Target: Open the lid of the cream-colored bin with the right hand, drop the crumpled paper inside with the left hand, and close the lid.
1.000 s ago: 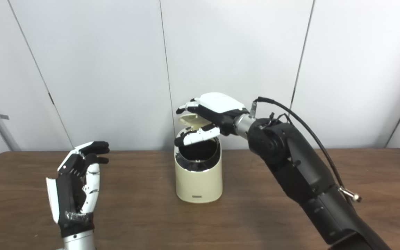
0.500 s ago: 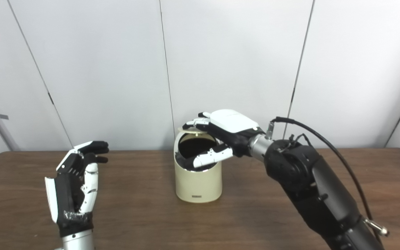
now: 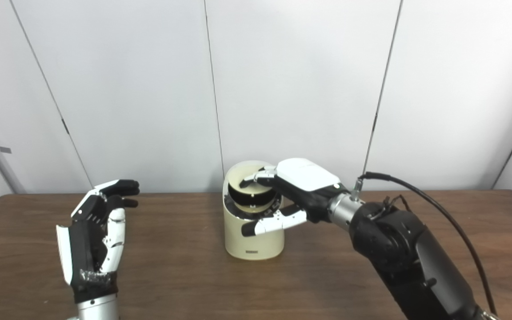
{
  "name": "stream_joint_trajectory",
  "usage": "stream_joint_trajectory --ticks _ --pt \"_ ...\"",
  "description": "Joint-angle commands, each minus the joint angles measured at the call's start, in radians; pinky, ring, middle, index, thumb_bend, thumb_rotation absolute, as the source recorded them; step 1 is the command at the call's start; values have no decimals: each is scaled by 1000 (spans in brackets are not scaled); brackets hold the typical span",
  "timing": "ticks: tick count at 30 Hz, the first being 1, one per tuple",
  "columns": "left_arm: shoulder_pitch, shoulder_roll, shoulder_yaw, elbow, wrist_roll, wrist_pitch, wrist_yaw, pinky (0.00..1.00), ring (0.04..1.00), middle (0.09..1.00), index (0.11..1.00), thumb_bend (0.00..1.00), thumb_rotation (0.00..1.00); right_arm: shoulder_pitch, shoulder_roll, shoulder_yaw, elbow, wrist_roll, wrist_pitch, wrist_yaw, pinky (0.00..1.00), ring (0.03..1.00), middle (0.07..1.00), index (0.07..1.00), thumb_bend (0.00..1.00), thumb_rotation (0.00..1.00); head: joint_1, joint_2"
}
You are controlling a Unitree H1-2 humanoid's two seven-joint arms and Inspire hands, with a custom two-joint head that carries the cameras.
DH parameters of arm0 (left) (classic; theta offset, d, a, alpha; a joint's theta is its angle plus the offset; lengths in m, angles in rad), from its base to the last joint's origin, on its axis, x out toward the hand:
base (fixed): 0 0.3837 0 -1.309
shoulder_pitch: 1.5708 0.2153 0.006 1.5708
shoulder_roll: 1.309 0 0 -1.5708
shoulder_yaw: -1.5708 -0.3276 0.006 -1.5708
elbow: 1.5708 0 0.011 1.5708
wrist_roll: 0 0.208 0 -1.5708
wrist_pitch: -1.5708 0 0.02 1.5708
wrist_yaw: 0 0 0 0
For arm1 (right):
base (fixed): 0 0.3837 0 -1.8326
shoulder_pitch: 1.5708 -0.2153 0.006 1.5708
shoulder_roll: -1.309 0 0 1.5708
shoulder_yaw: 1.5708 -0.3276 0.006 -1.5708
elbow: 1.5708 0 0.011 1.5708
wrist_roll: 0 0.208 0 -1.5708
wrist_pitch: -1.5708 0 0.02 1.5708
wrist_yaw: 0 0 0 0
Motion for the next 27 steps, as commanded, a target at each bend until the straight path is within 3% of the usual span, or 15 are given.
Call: stream_joint_trajectory --ticks 1,27 --pt "-12 -3 -4 -40 20 -3 -2 537 622 634 600 334 636 -33 -16 -20 -32 1 8 0 902 938 876 838 831 965 2 1" --pt "13 -1 -7 -133 20 71 -30 531 611 629 593 330 619 37 14 -8 -45 17 44 12 887 927 869 836 807 890 -1 64"
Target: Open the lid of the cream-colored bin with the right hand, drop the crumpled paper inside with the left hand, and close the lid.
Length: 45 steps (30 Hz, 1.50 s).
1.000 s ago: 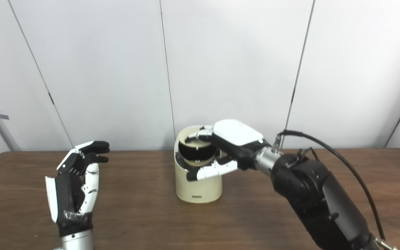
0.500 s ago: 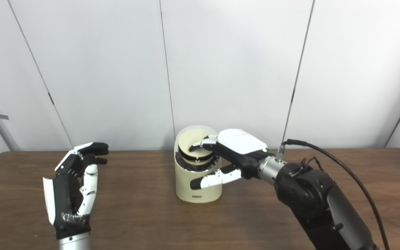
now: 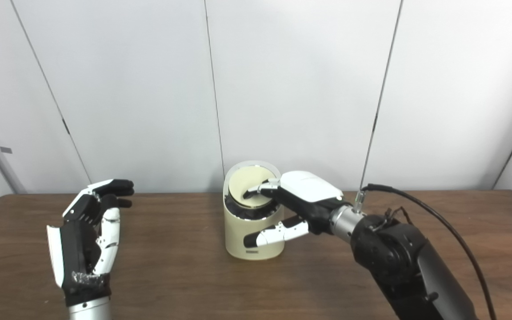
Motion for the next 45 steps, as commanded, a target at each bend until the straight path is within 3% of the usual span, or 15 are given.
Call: stream_joint_trajectory --ticks 1,14,26,34,45 --pt "-13 1 -4 -46 0 -2 -7 531 611 629 593 331 619 -14 -1 -4 -28 10 3 2 886 925 866 833 805 888 1 5" --pt "-2 1 1 -84 1 26 -23 526 606 622 586 341 616 21 -4 33 -24 -29 39 31 903 934 869 831 858 939 -2 32" --pt "-6 2 -1 -81 6 39 -25 524 603 620 584 342 623 29 -4 62 -18 -52 10 -3 906 921 859 824 878 923 -6 33" --pt "-9 -1 -8 -70 16 32 -20 525 605 621 585 340 627 11 -12 66 -25 -65 12 7 934 935 870 835 873 933 -10 28" --pt "-17 -8 -18 -53 21 23 -8 530 610 626 593 342 628 -47 -9 72 -31 -87 -17 16 893 925 852 812 874 933 -16 16"
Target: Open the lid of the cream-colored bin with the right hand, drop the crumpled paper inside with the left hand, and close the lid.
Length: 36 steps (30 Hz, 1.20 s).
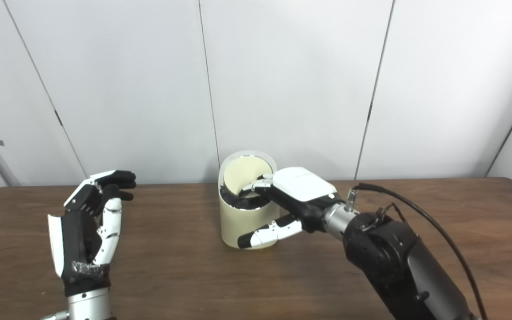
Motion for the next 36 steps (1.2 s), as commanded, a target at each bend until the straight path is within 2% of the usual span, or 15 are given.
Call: stream_joint_trajectory --ticks 1,8,16,25,32,36 --pt "-28 -8 -8 -11 12 -32 9 531 610 626 594 343 629 -46 -4 10 -18 -16 -10 24 894 926 850 810 880 938 -1 -1" --pt "-30 -4 -6 -4 7 -40 13 528 607 624 594 352 630 -74 -5 38 -8 -91 -19 52 873 904 827 786 907 936 -5 -4" --pt "-30 -6 -5 -11 6 -32 15 527 608 624 595 344 630 -93 -23 76 -4 -200 -12 136 835 880 807 758 945 973 -22 -4" --pt "-30 -9 -6 -17 9 -27 14 523 603 621 593 338 632 -107 -20 78 -8 -231 0 220 855 875 812 762 935 982 -23 0" --pt "-31 -8 -4 -16 9 -26 14 525 601 619 592 340 634 -97 -14 60 5 -210 7 210 837 860 810 768 926 987 -25 -2" --pt "-32 -7 -4 -11 8 -30 16 529 601 619 592 335 636 -59 -1 4 -27 -151 -1 137 830 864 809 766 921 951 -22 -6"
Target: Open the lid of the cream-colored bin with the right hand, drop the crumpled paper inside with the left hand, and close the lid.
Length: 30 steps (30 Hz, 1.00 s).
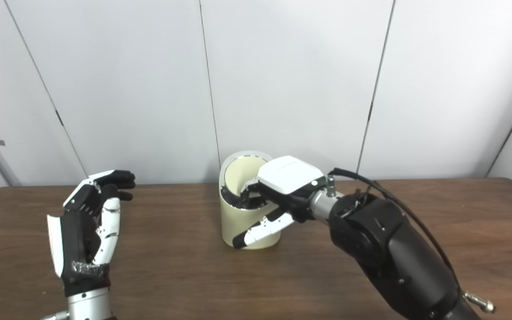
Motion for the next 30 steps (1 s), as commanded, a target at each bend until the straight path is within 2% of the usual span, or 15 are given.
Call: stream_joint_trajectory --ticks 1,4,7,10,13,18,21,26,29,30 --pt "-28 -7 -4 -16 7 -29 9 529 601 618 592 336 634 21 0 -38 -24 27 -3 -37 837 860 808 771 914 937 -1 0" --pt "-27 -6 -4 -19 5 -25 6 529 602 619 593 340 636 68 24 -100 -68 70 -24 -144 816 848 802 773 870 856 2 0" --pt "-27 -2 -2 -20 6 -26 5 526 600 618 591 345 640 102 46 -144 -104 100 -42 -210 805 863 825 789 828 810 -1 -1" --pt "-28 0 0 -15 0 -34 6 525 600 618 591 340 630 135 70 -186 -137 132 -51 -268 847 918 886 847 792 852 -1 -1" --pt "-28 0 2 -11 -11 -41 8 526 601 618 590 332 603 165 89 -219 -149 153 -89 -351 854 940 903 877 763 889 -1 -1" --pt "-25 -1 1 -13 -9 -37 7 529 605 621 591 339 608 204 114 -263 -170 196 -104 -429 924 979 935 909 716 906 0 -4" --pt "-24 0 0 -13 -10 -39 5 527 604 621 591 335 609 225 126 -285 -171 230 -111 -466 897 950 929 907 728 885 0 -3" --pt "-23 3 4 -16 -9 -40 6 524 601 619 590 334 604 289 154 -337 -169 308 -162 -561 841 901 899 879 742 853 5 -1" --pt "-23 9 7 -18 -12 -40 3 526 603 621 593 339 616 340 184 -377 -158 369 -214 -640 788 870 871 864 745 863 5 -2" --pt "-23 11 8 -19 -17 -40 2 526 603 621 593 339 620 360 200 -395 -147 408 -252 -678 777 866 867 864 741 868 6 -2"
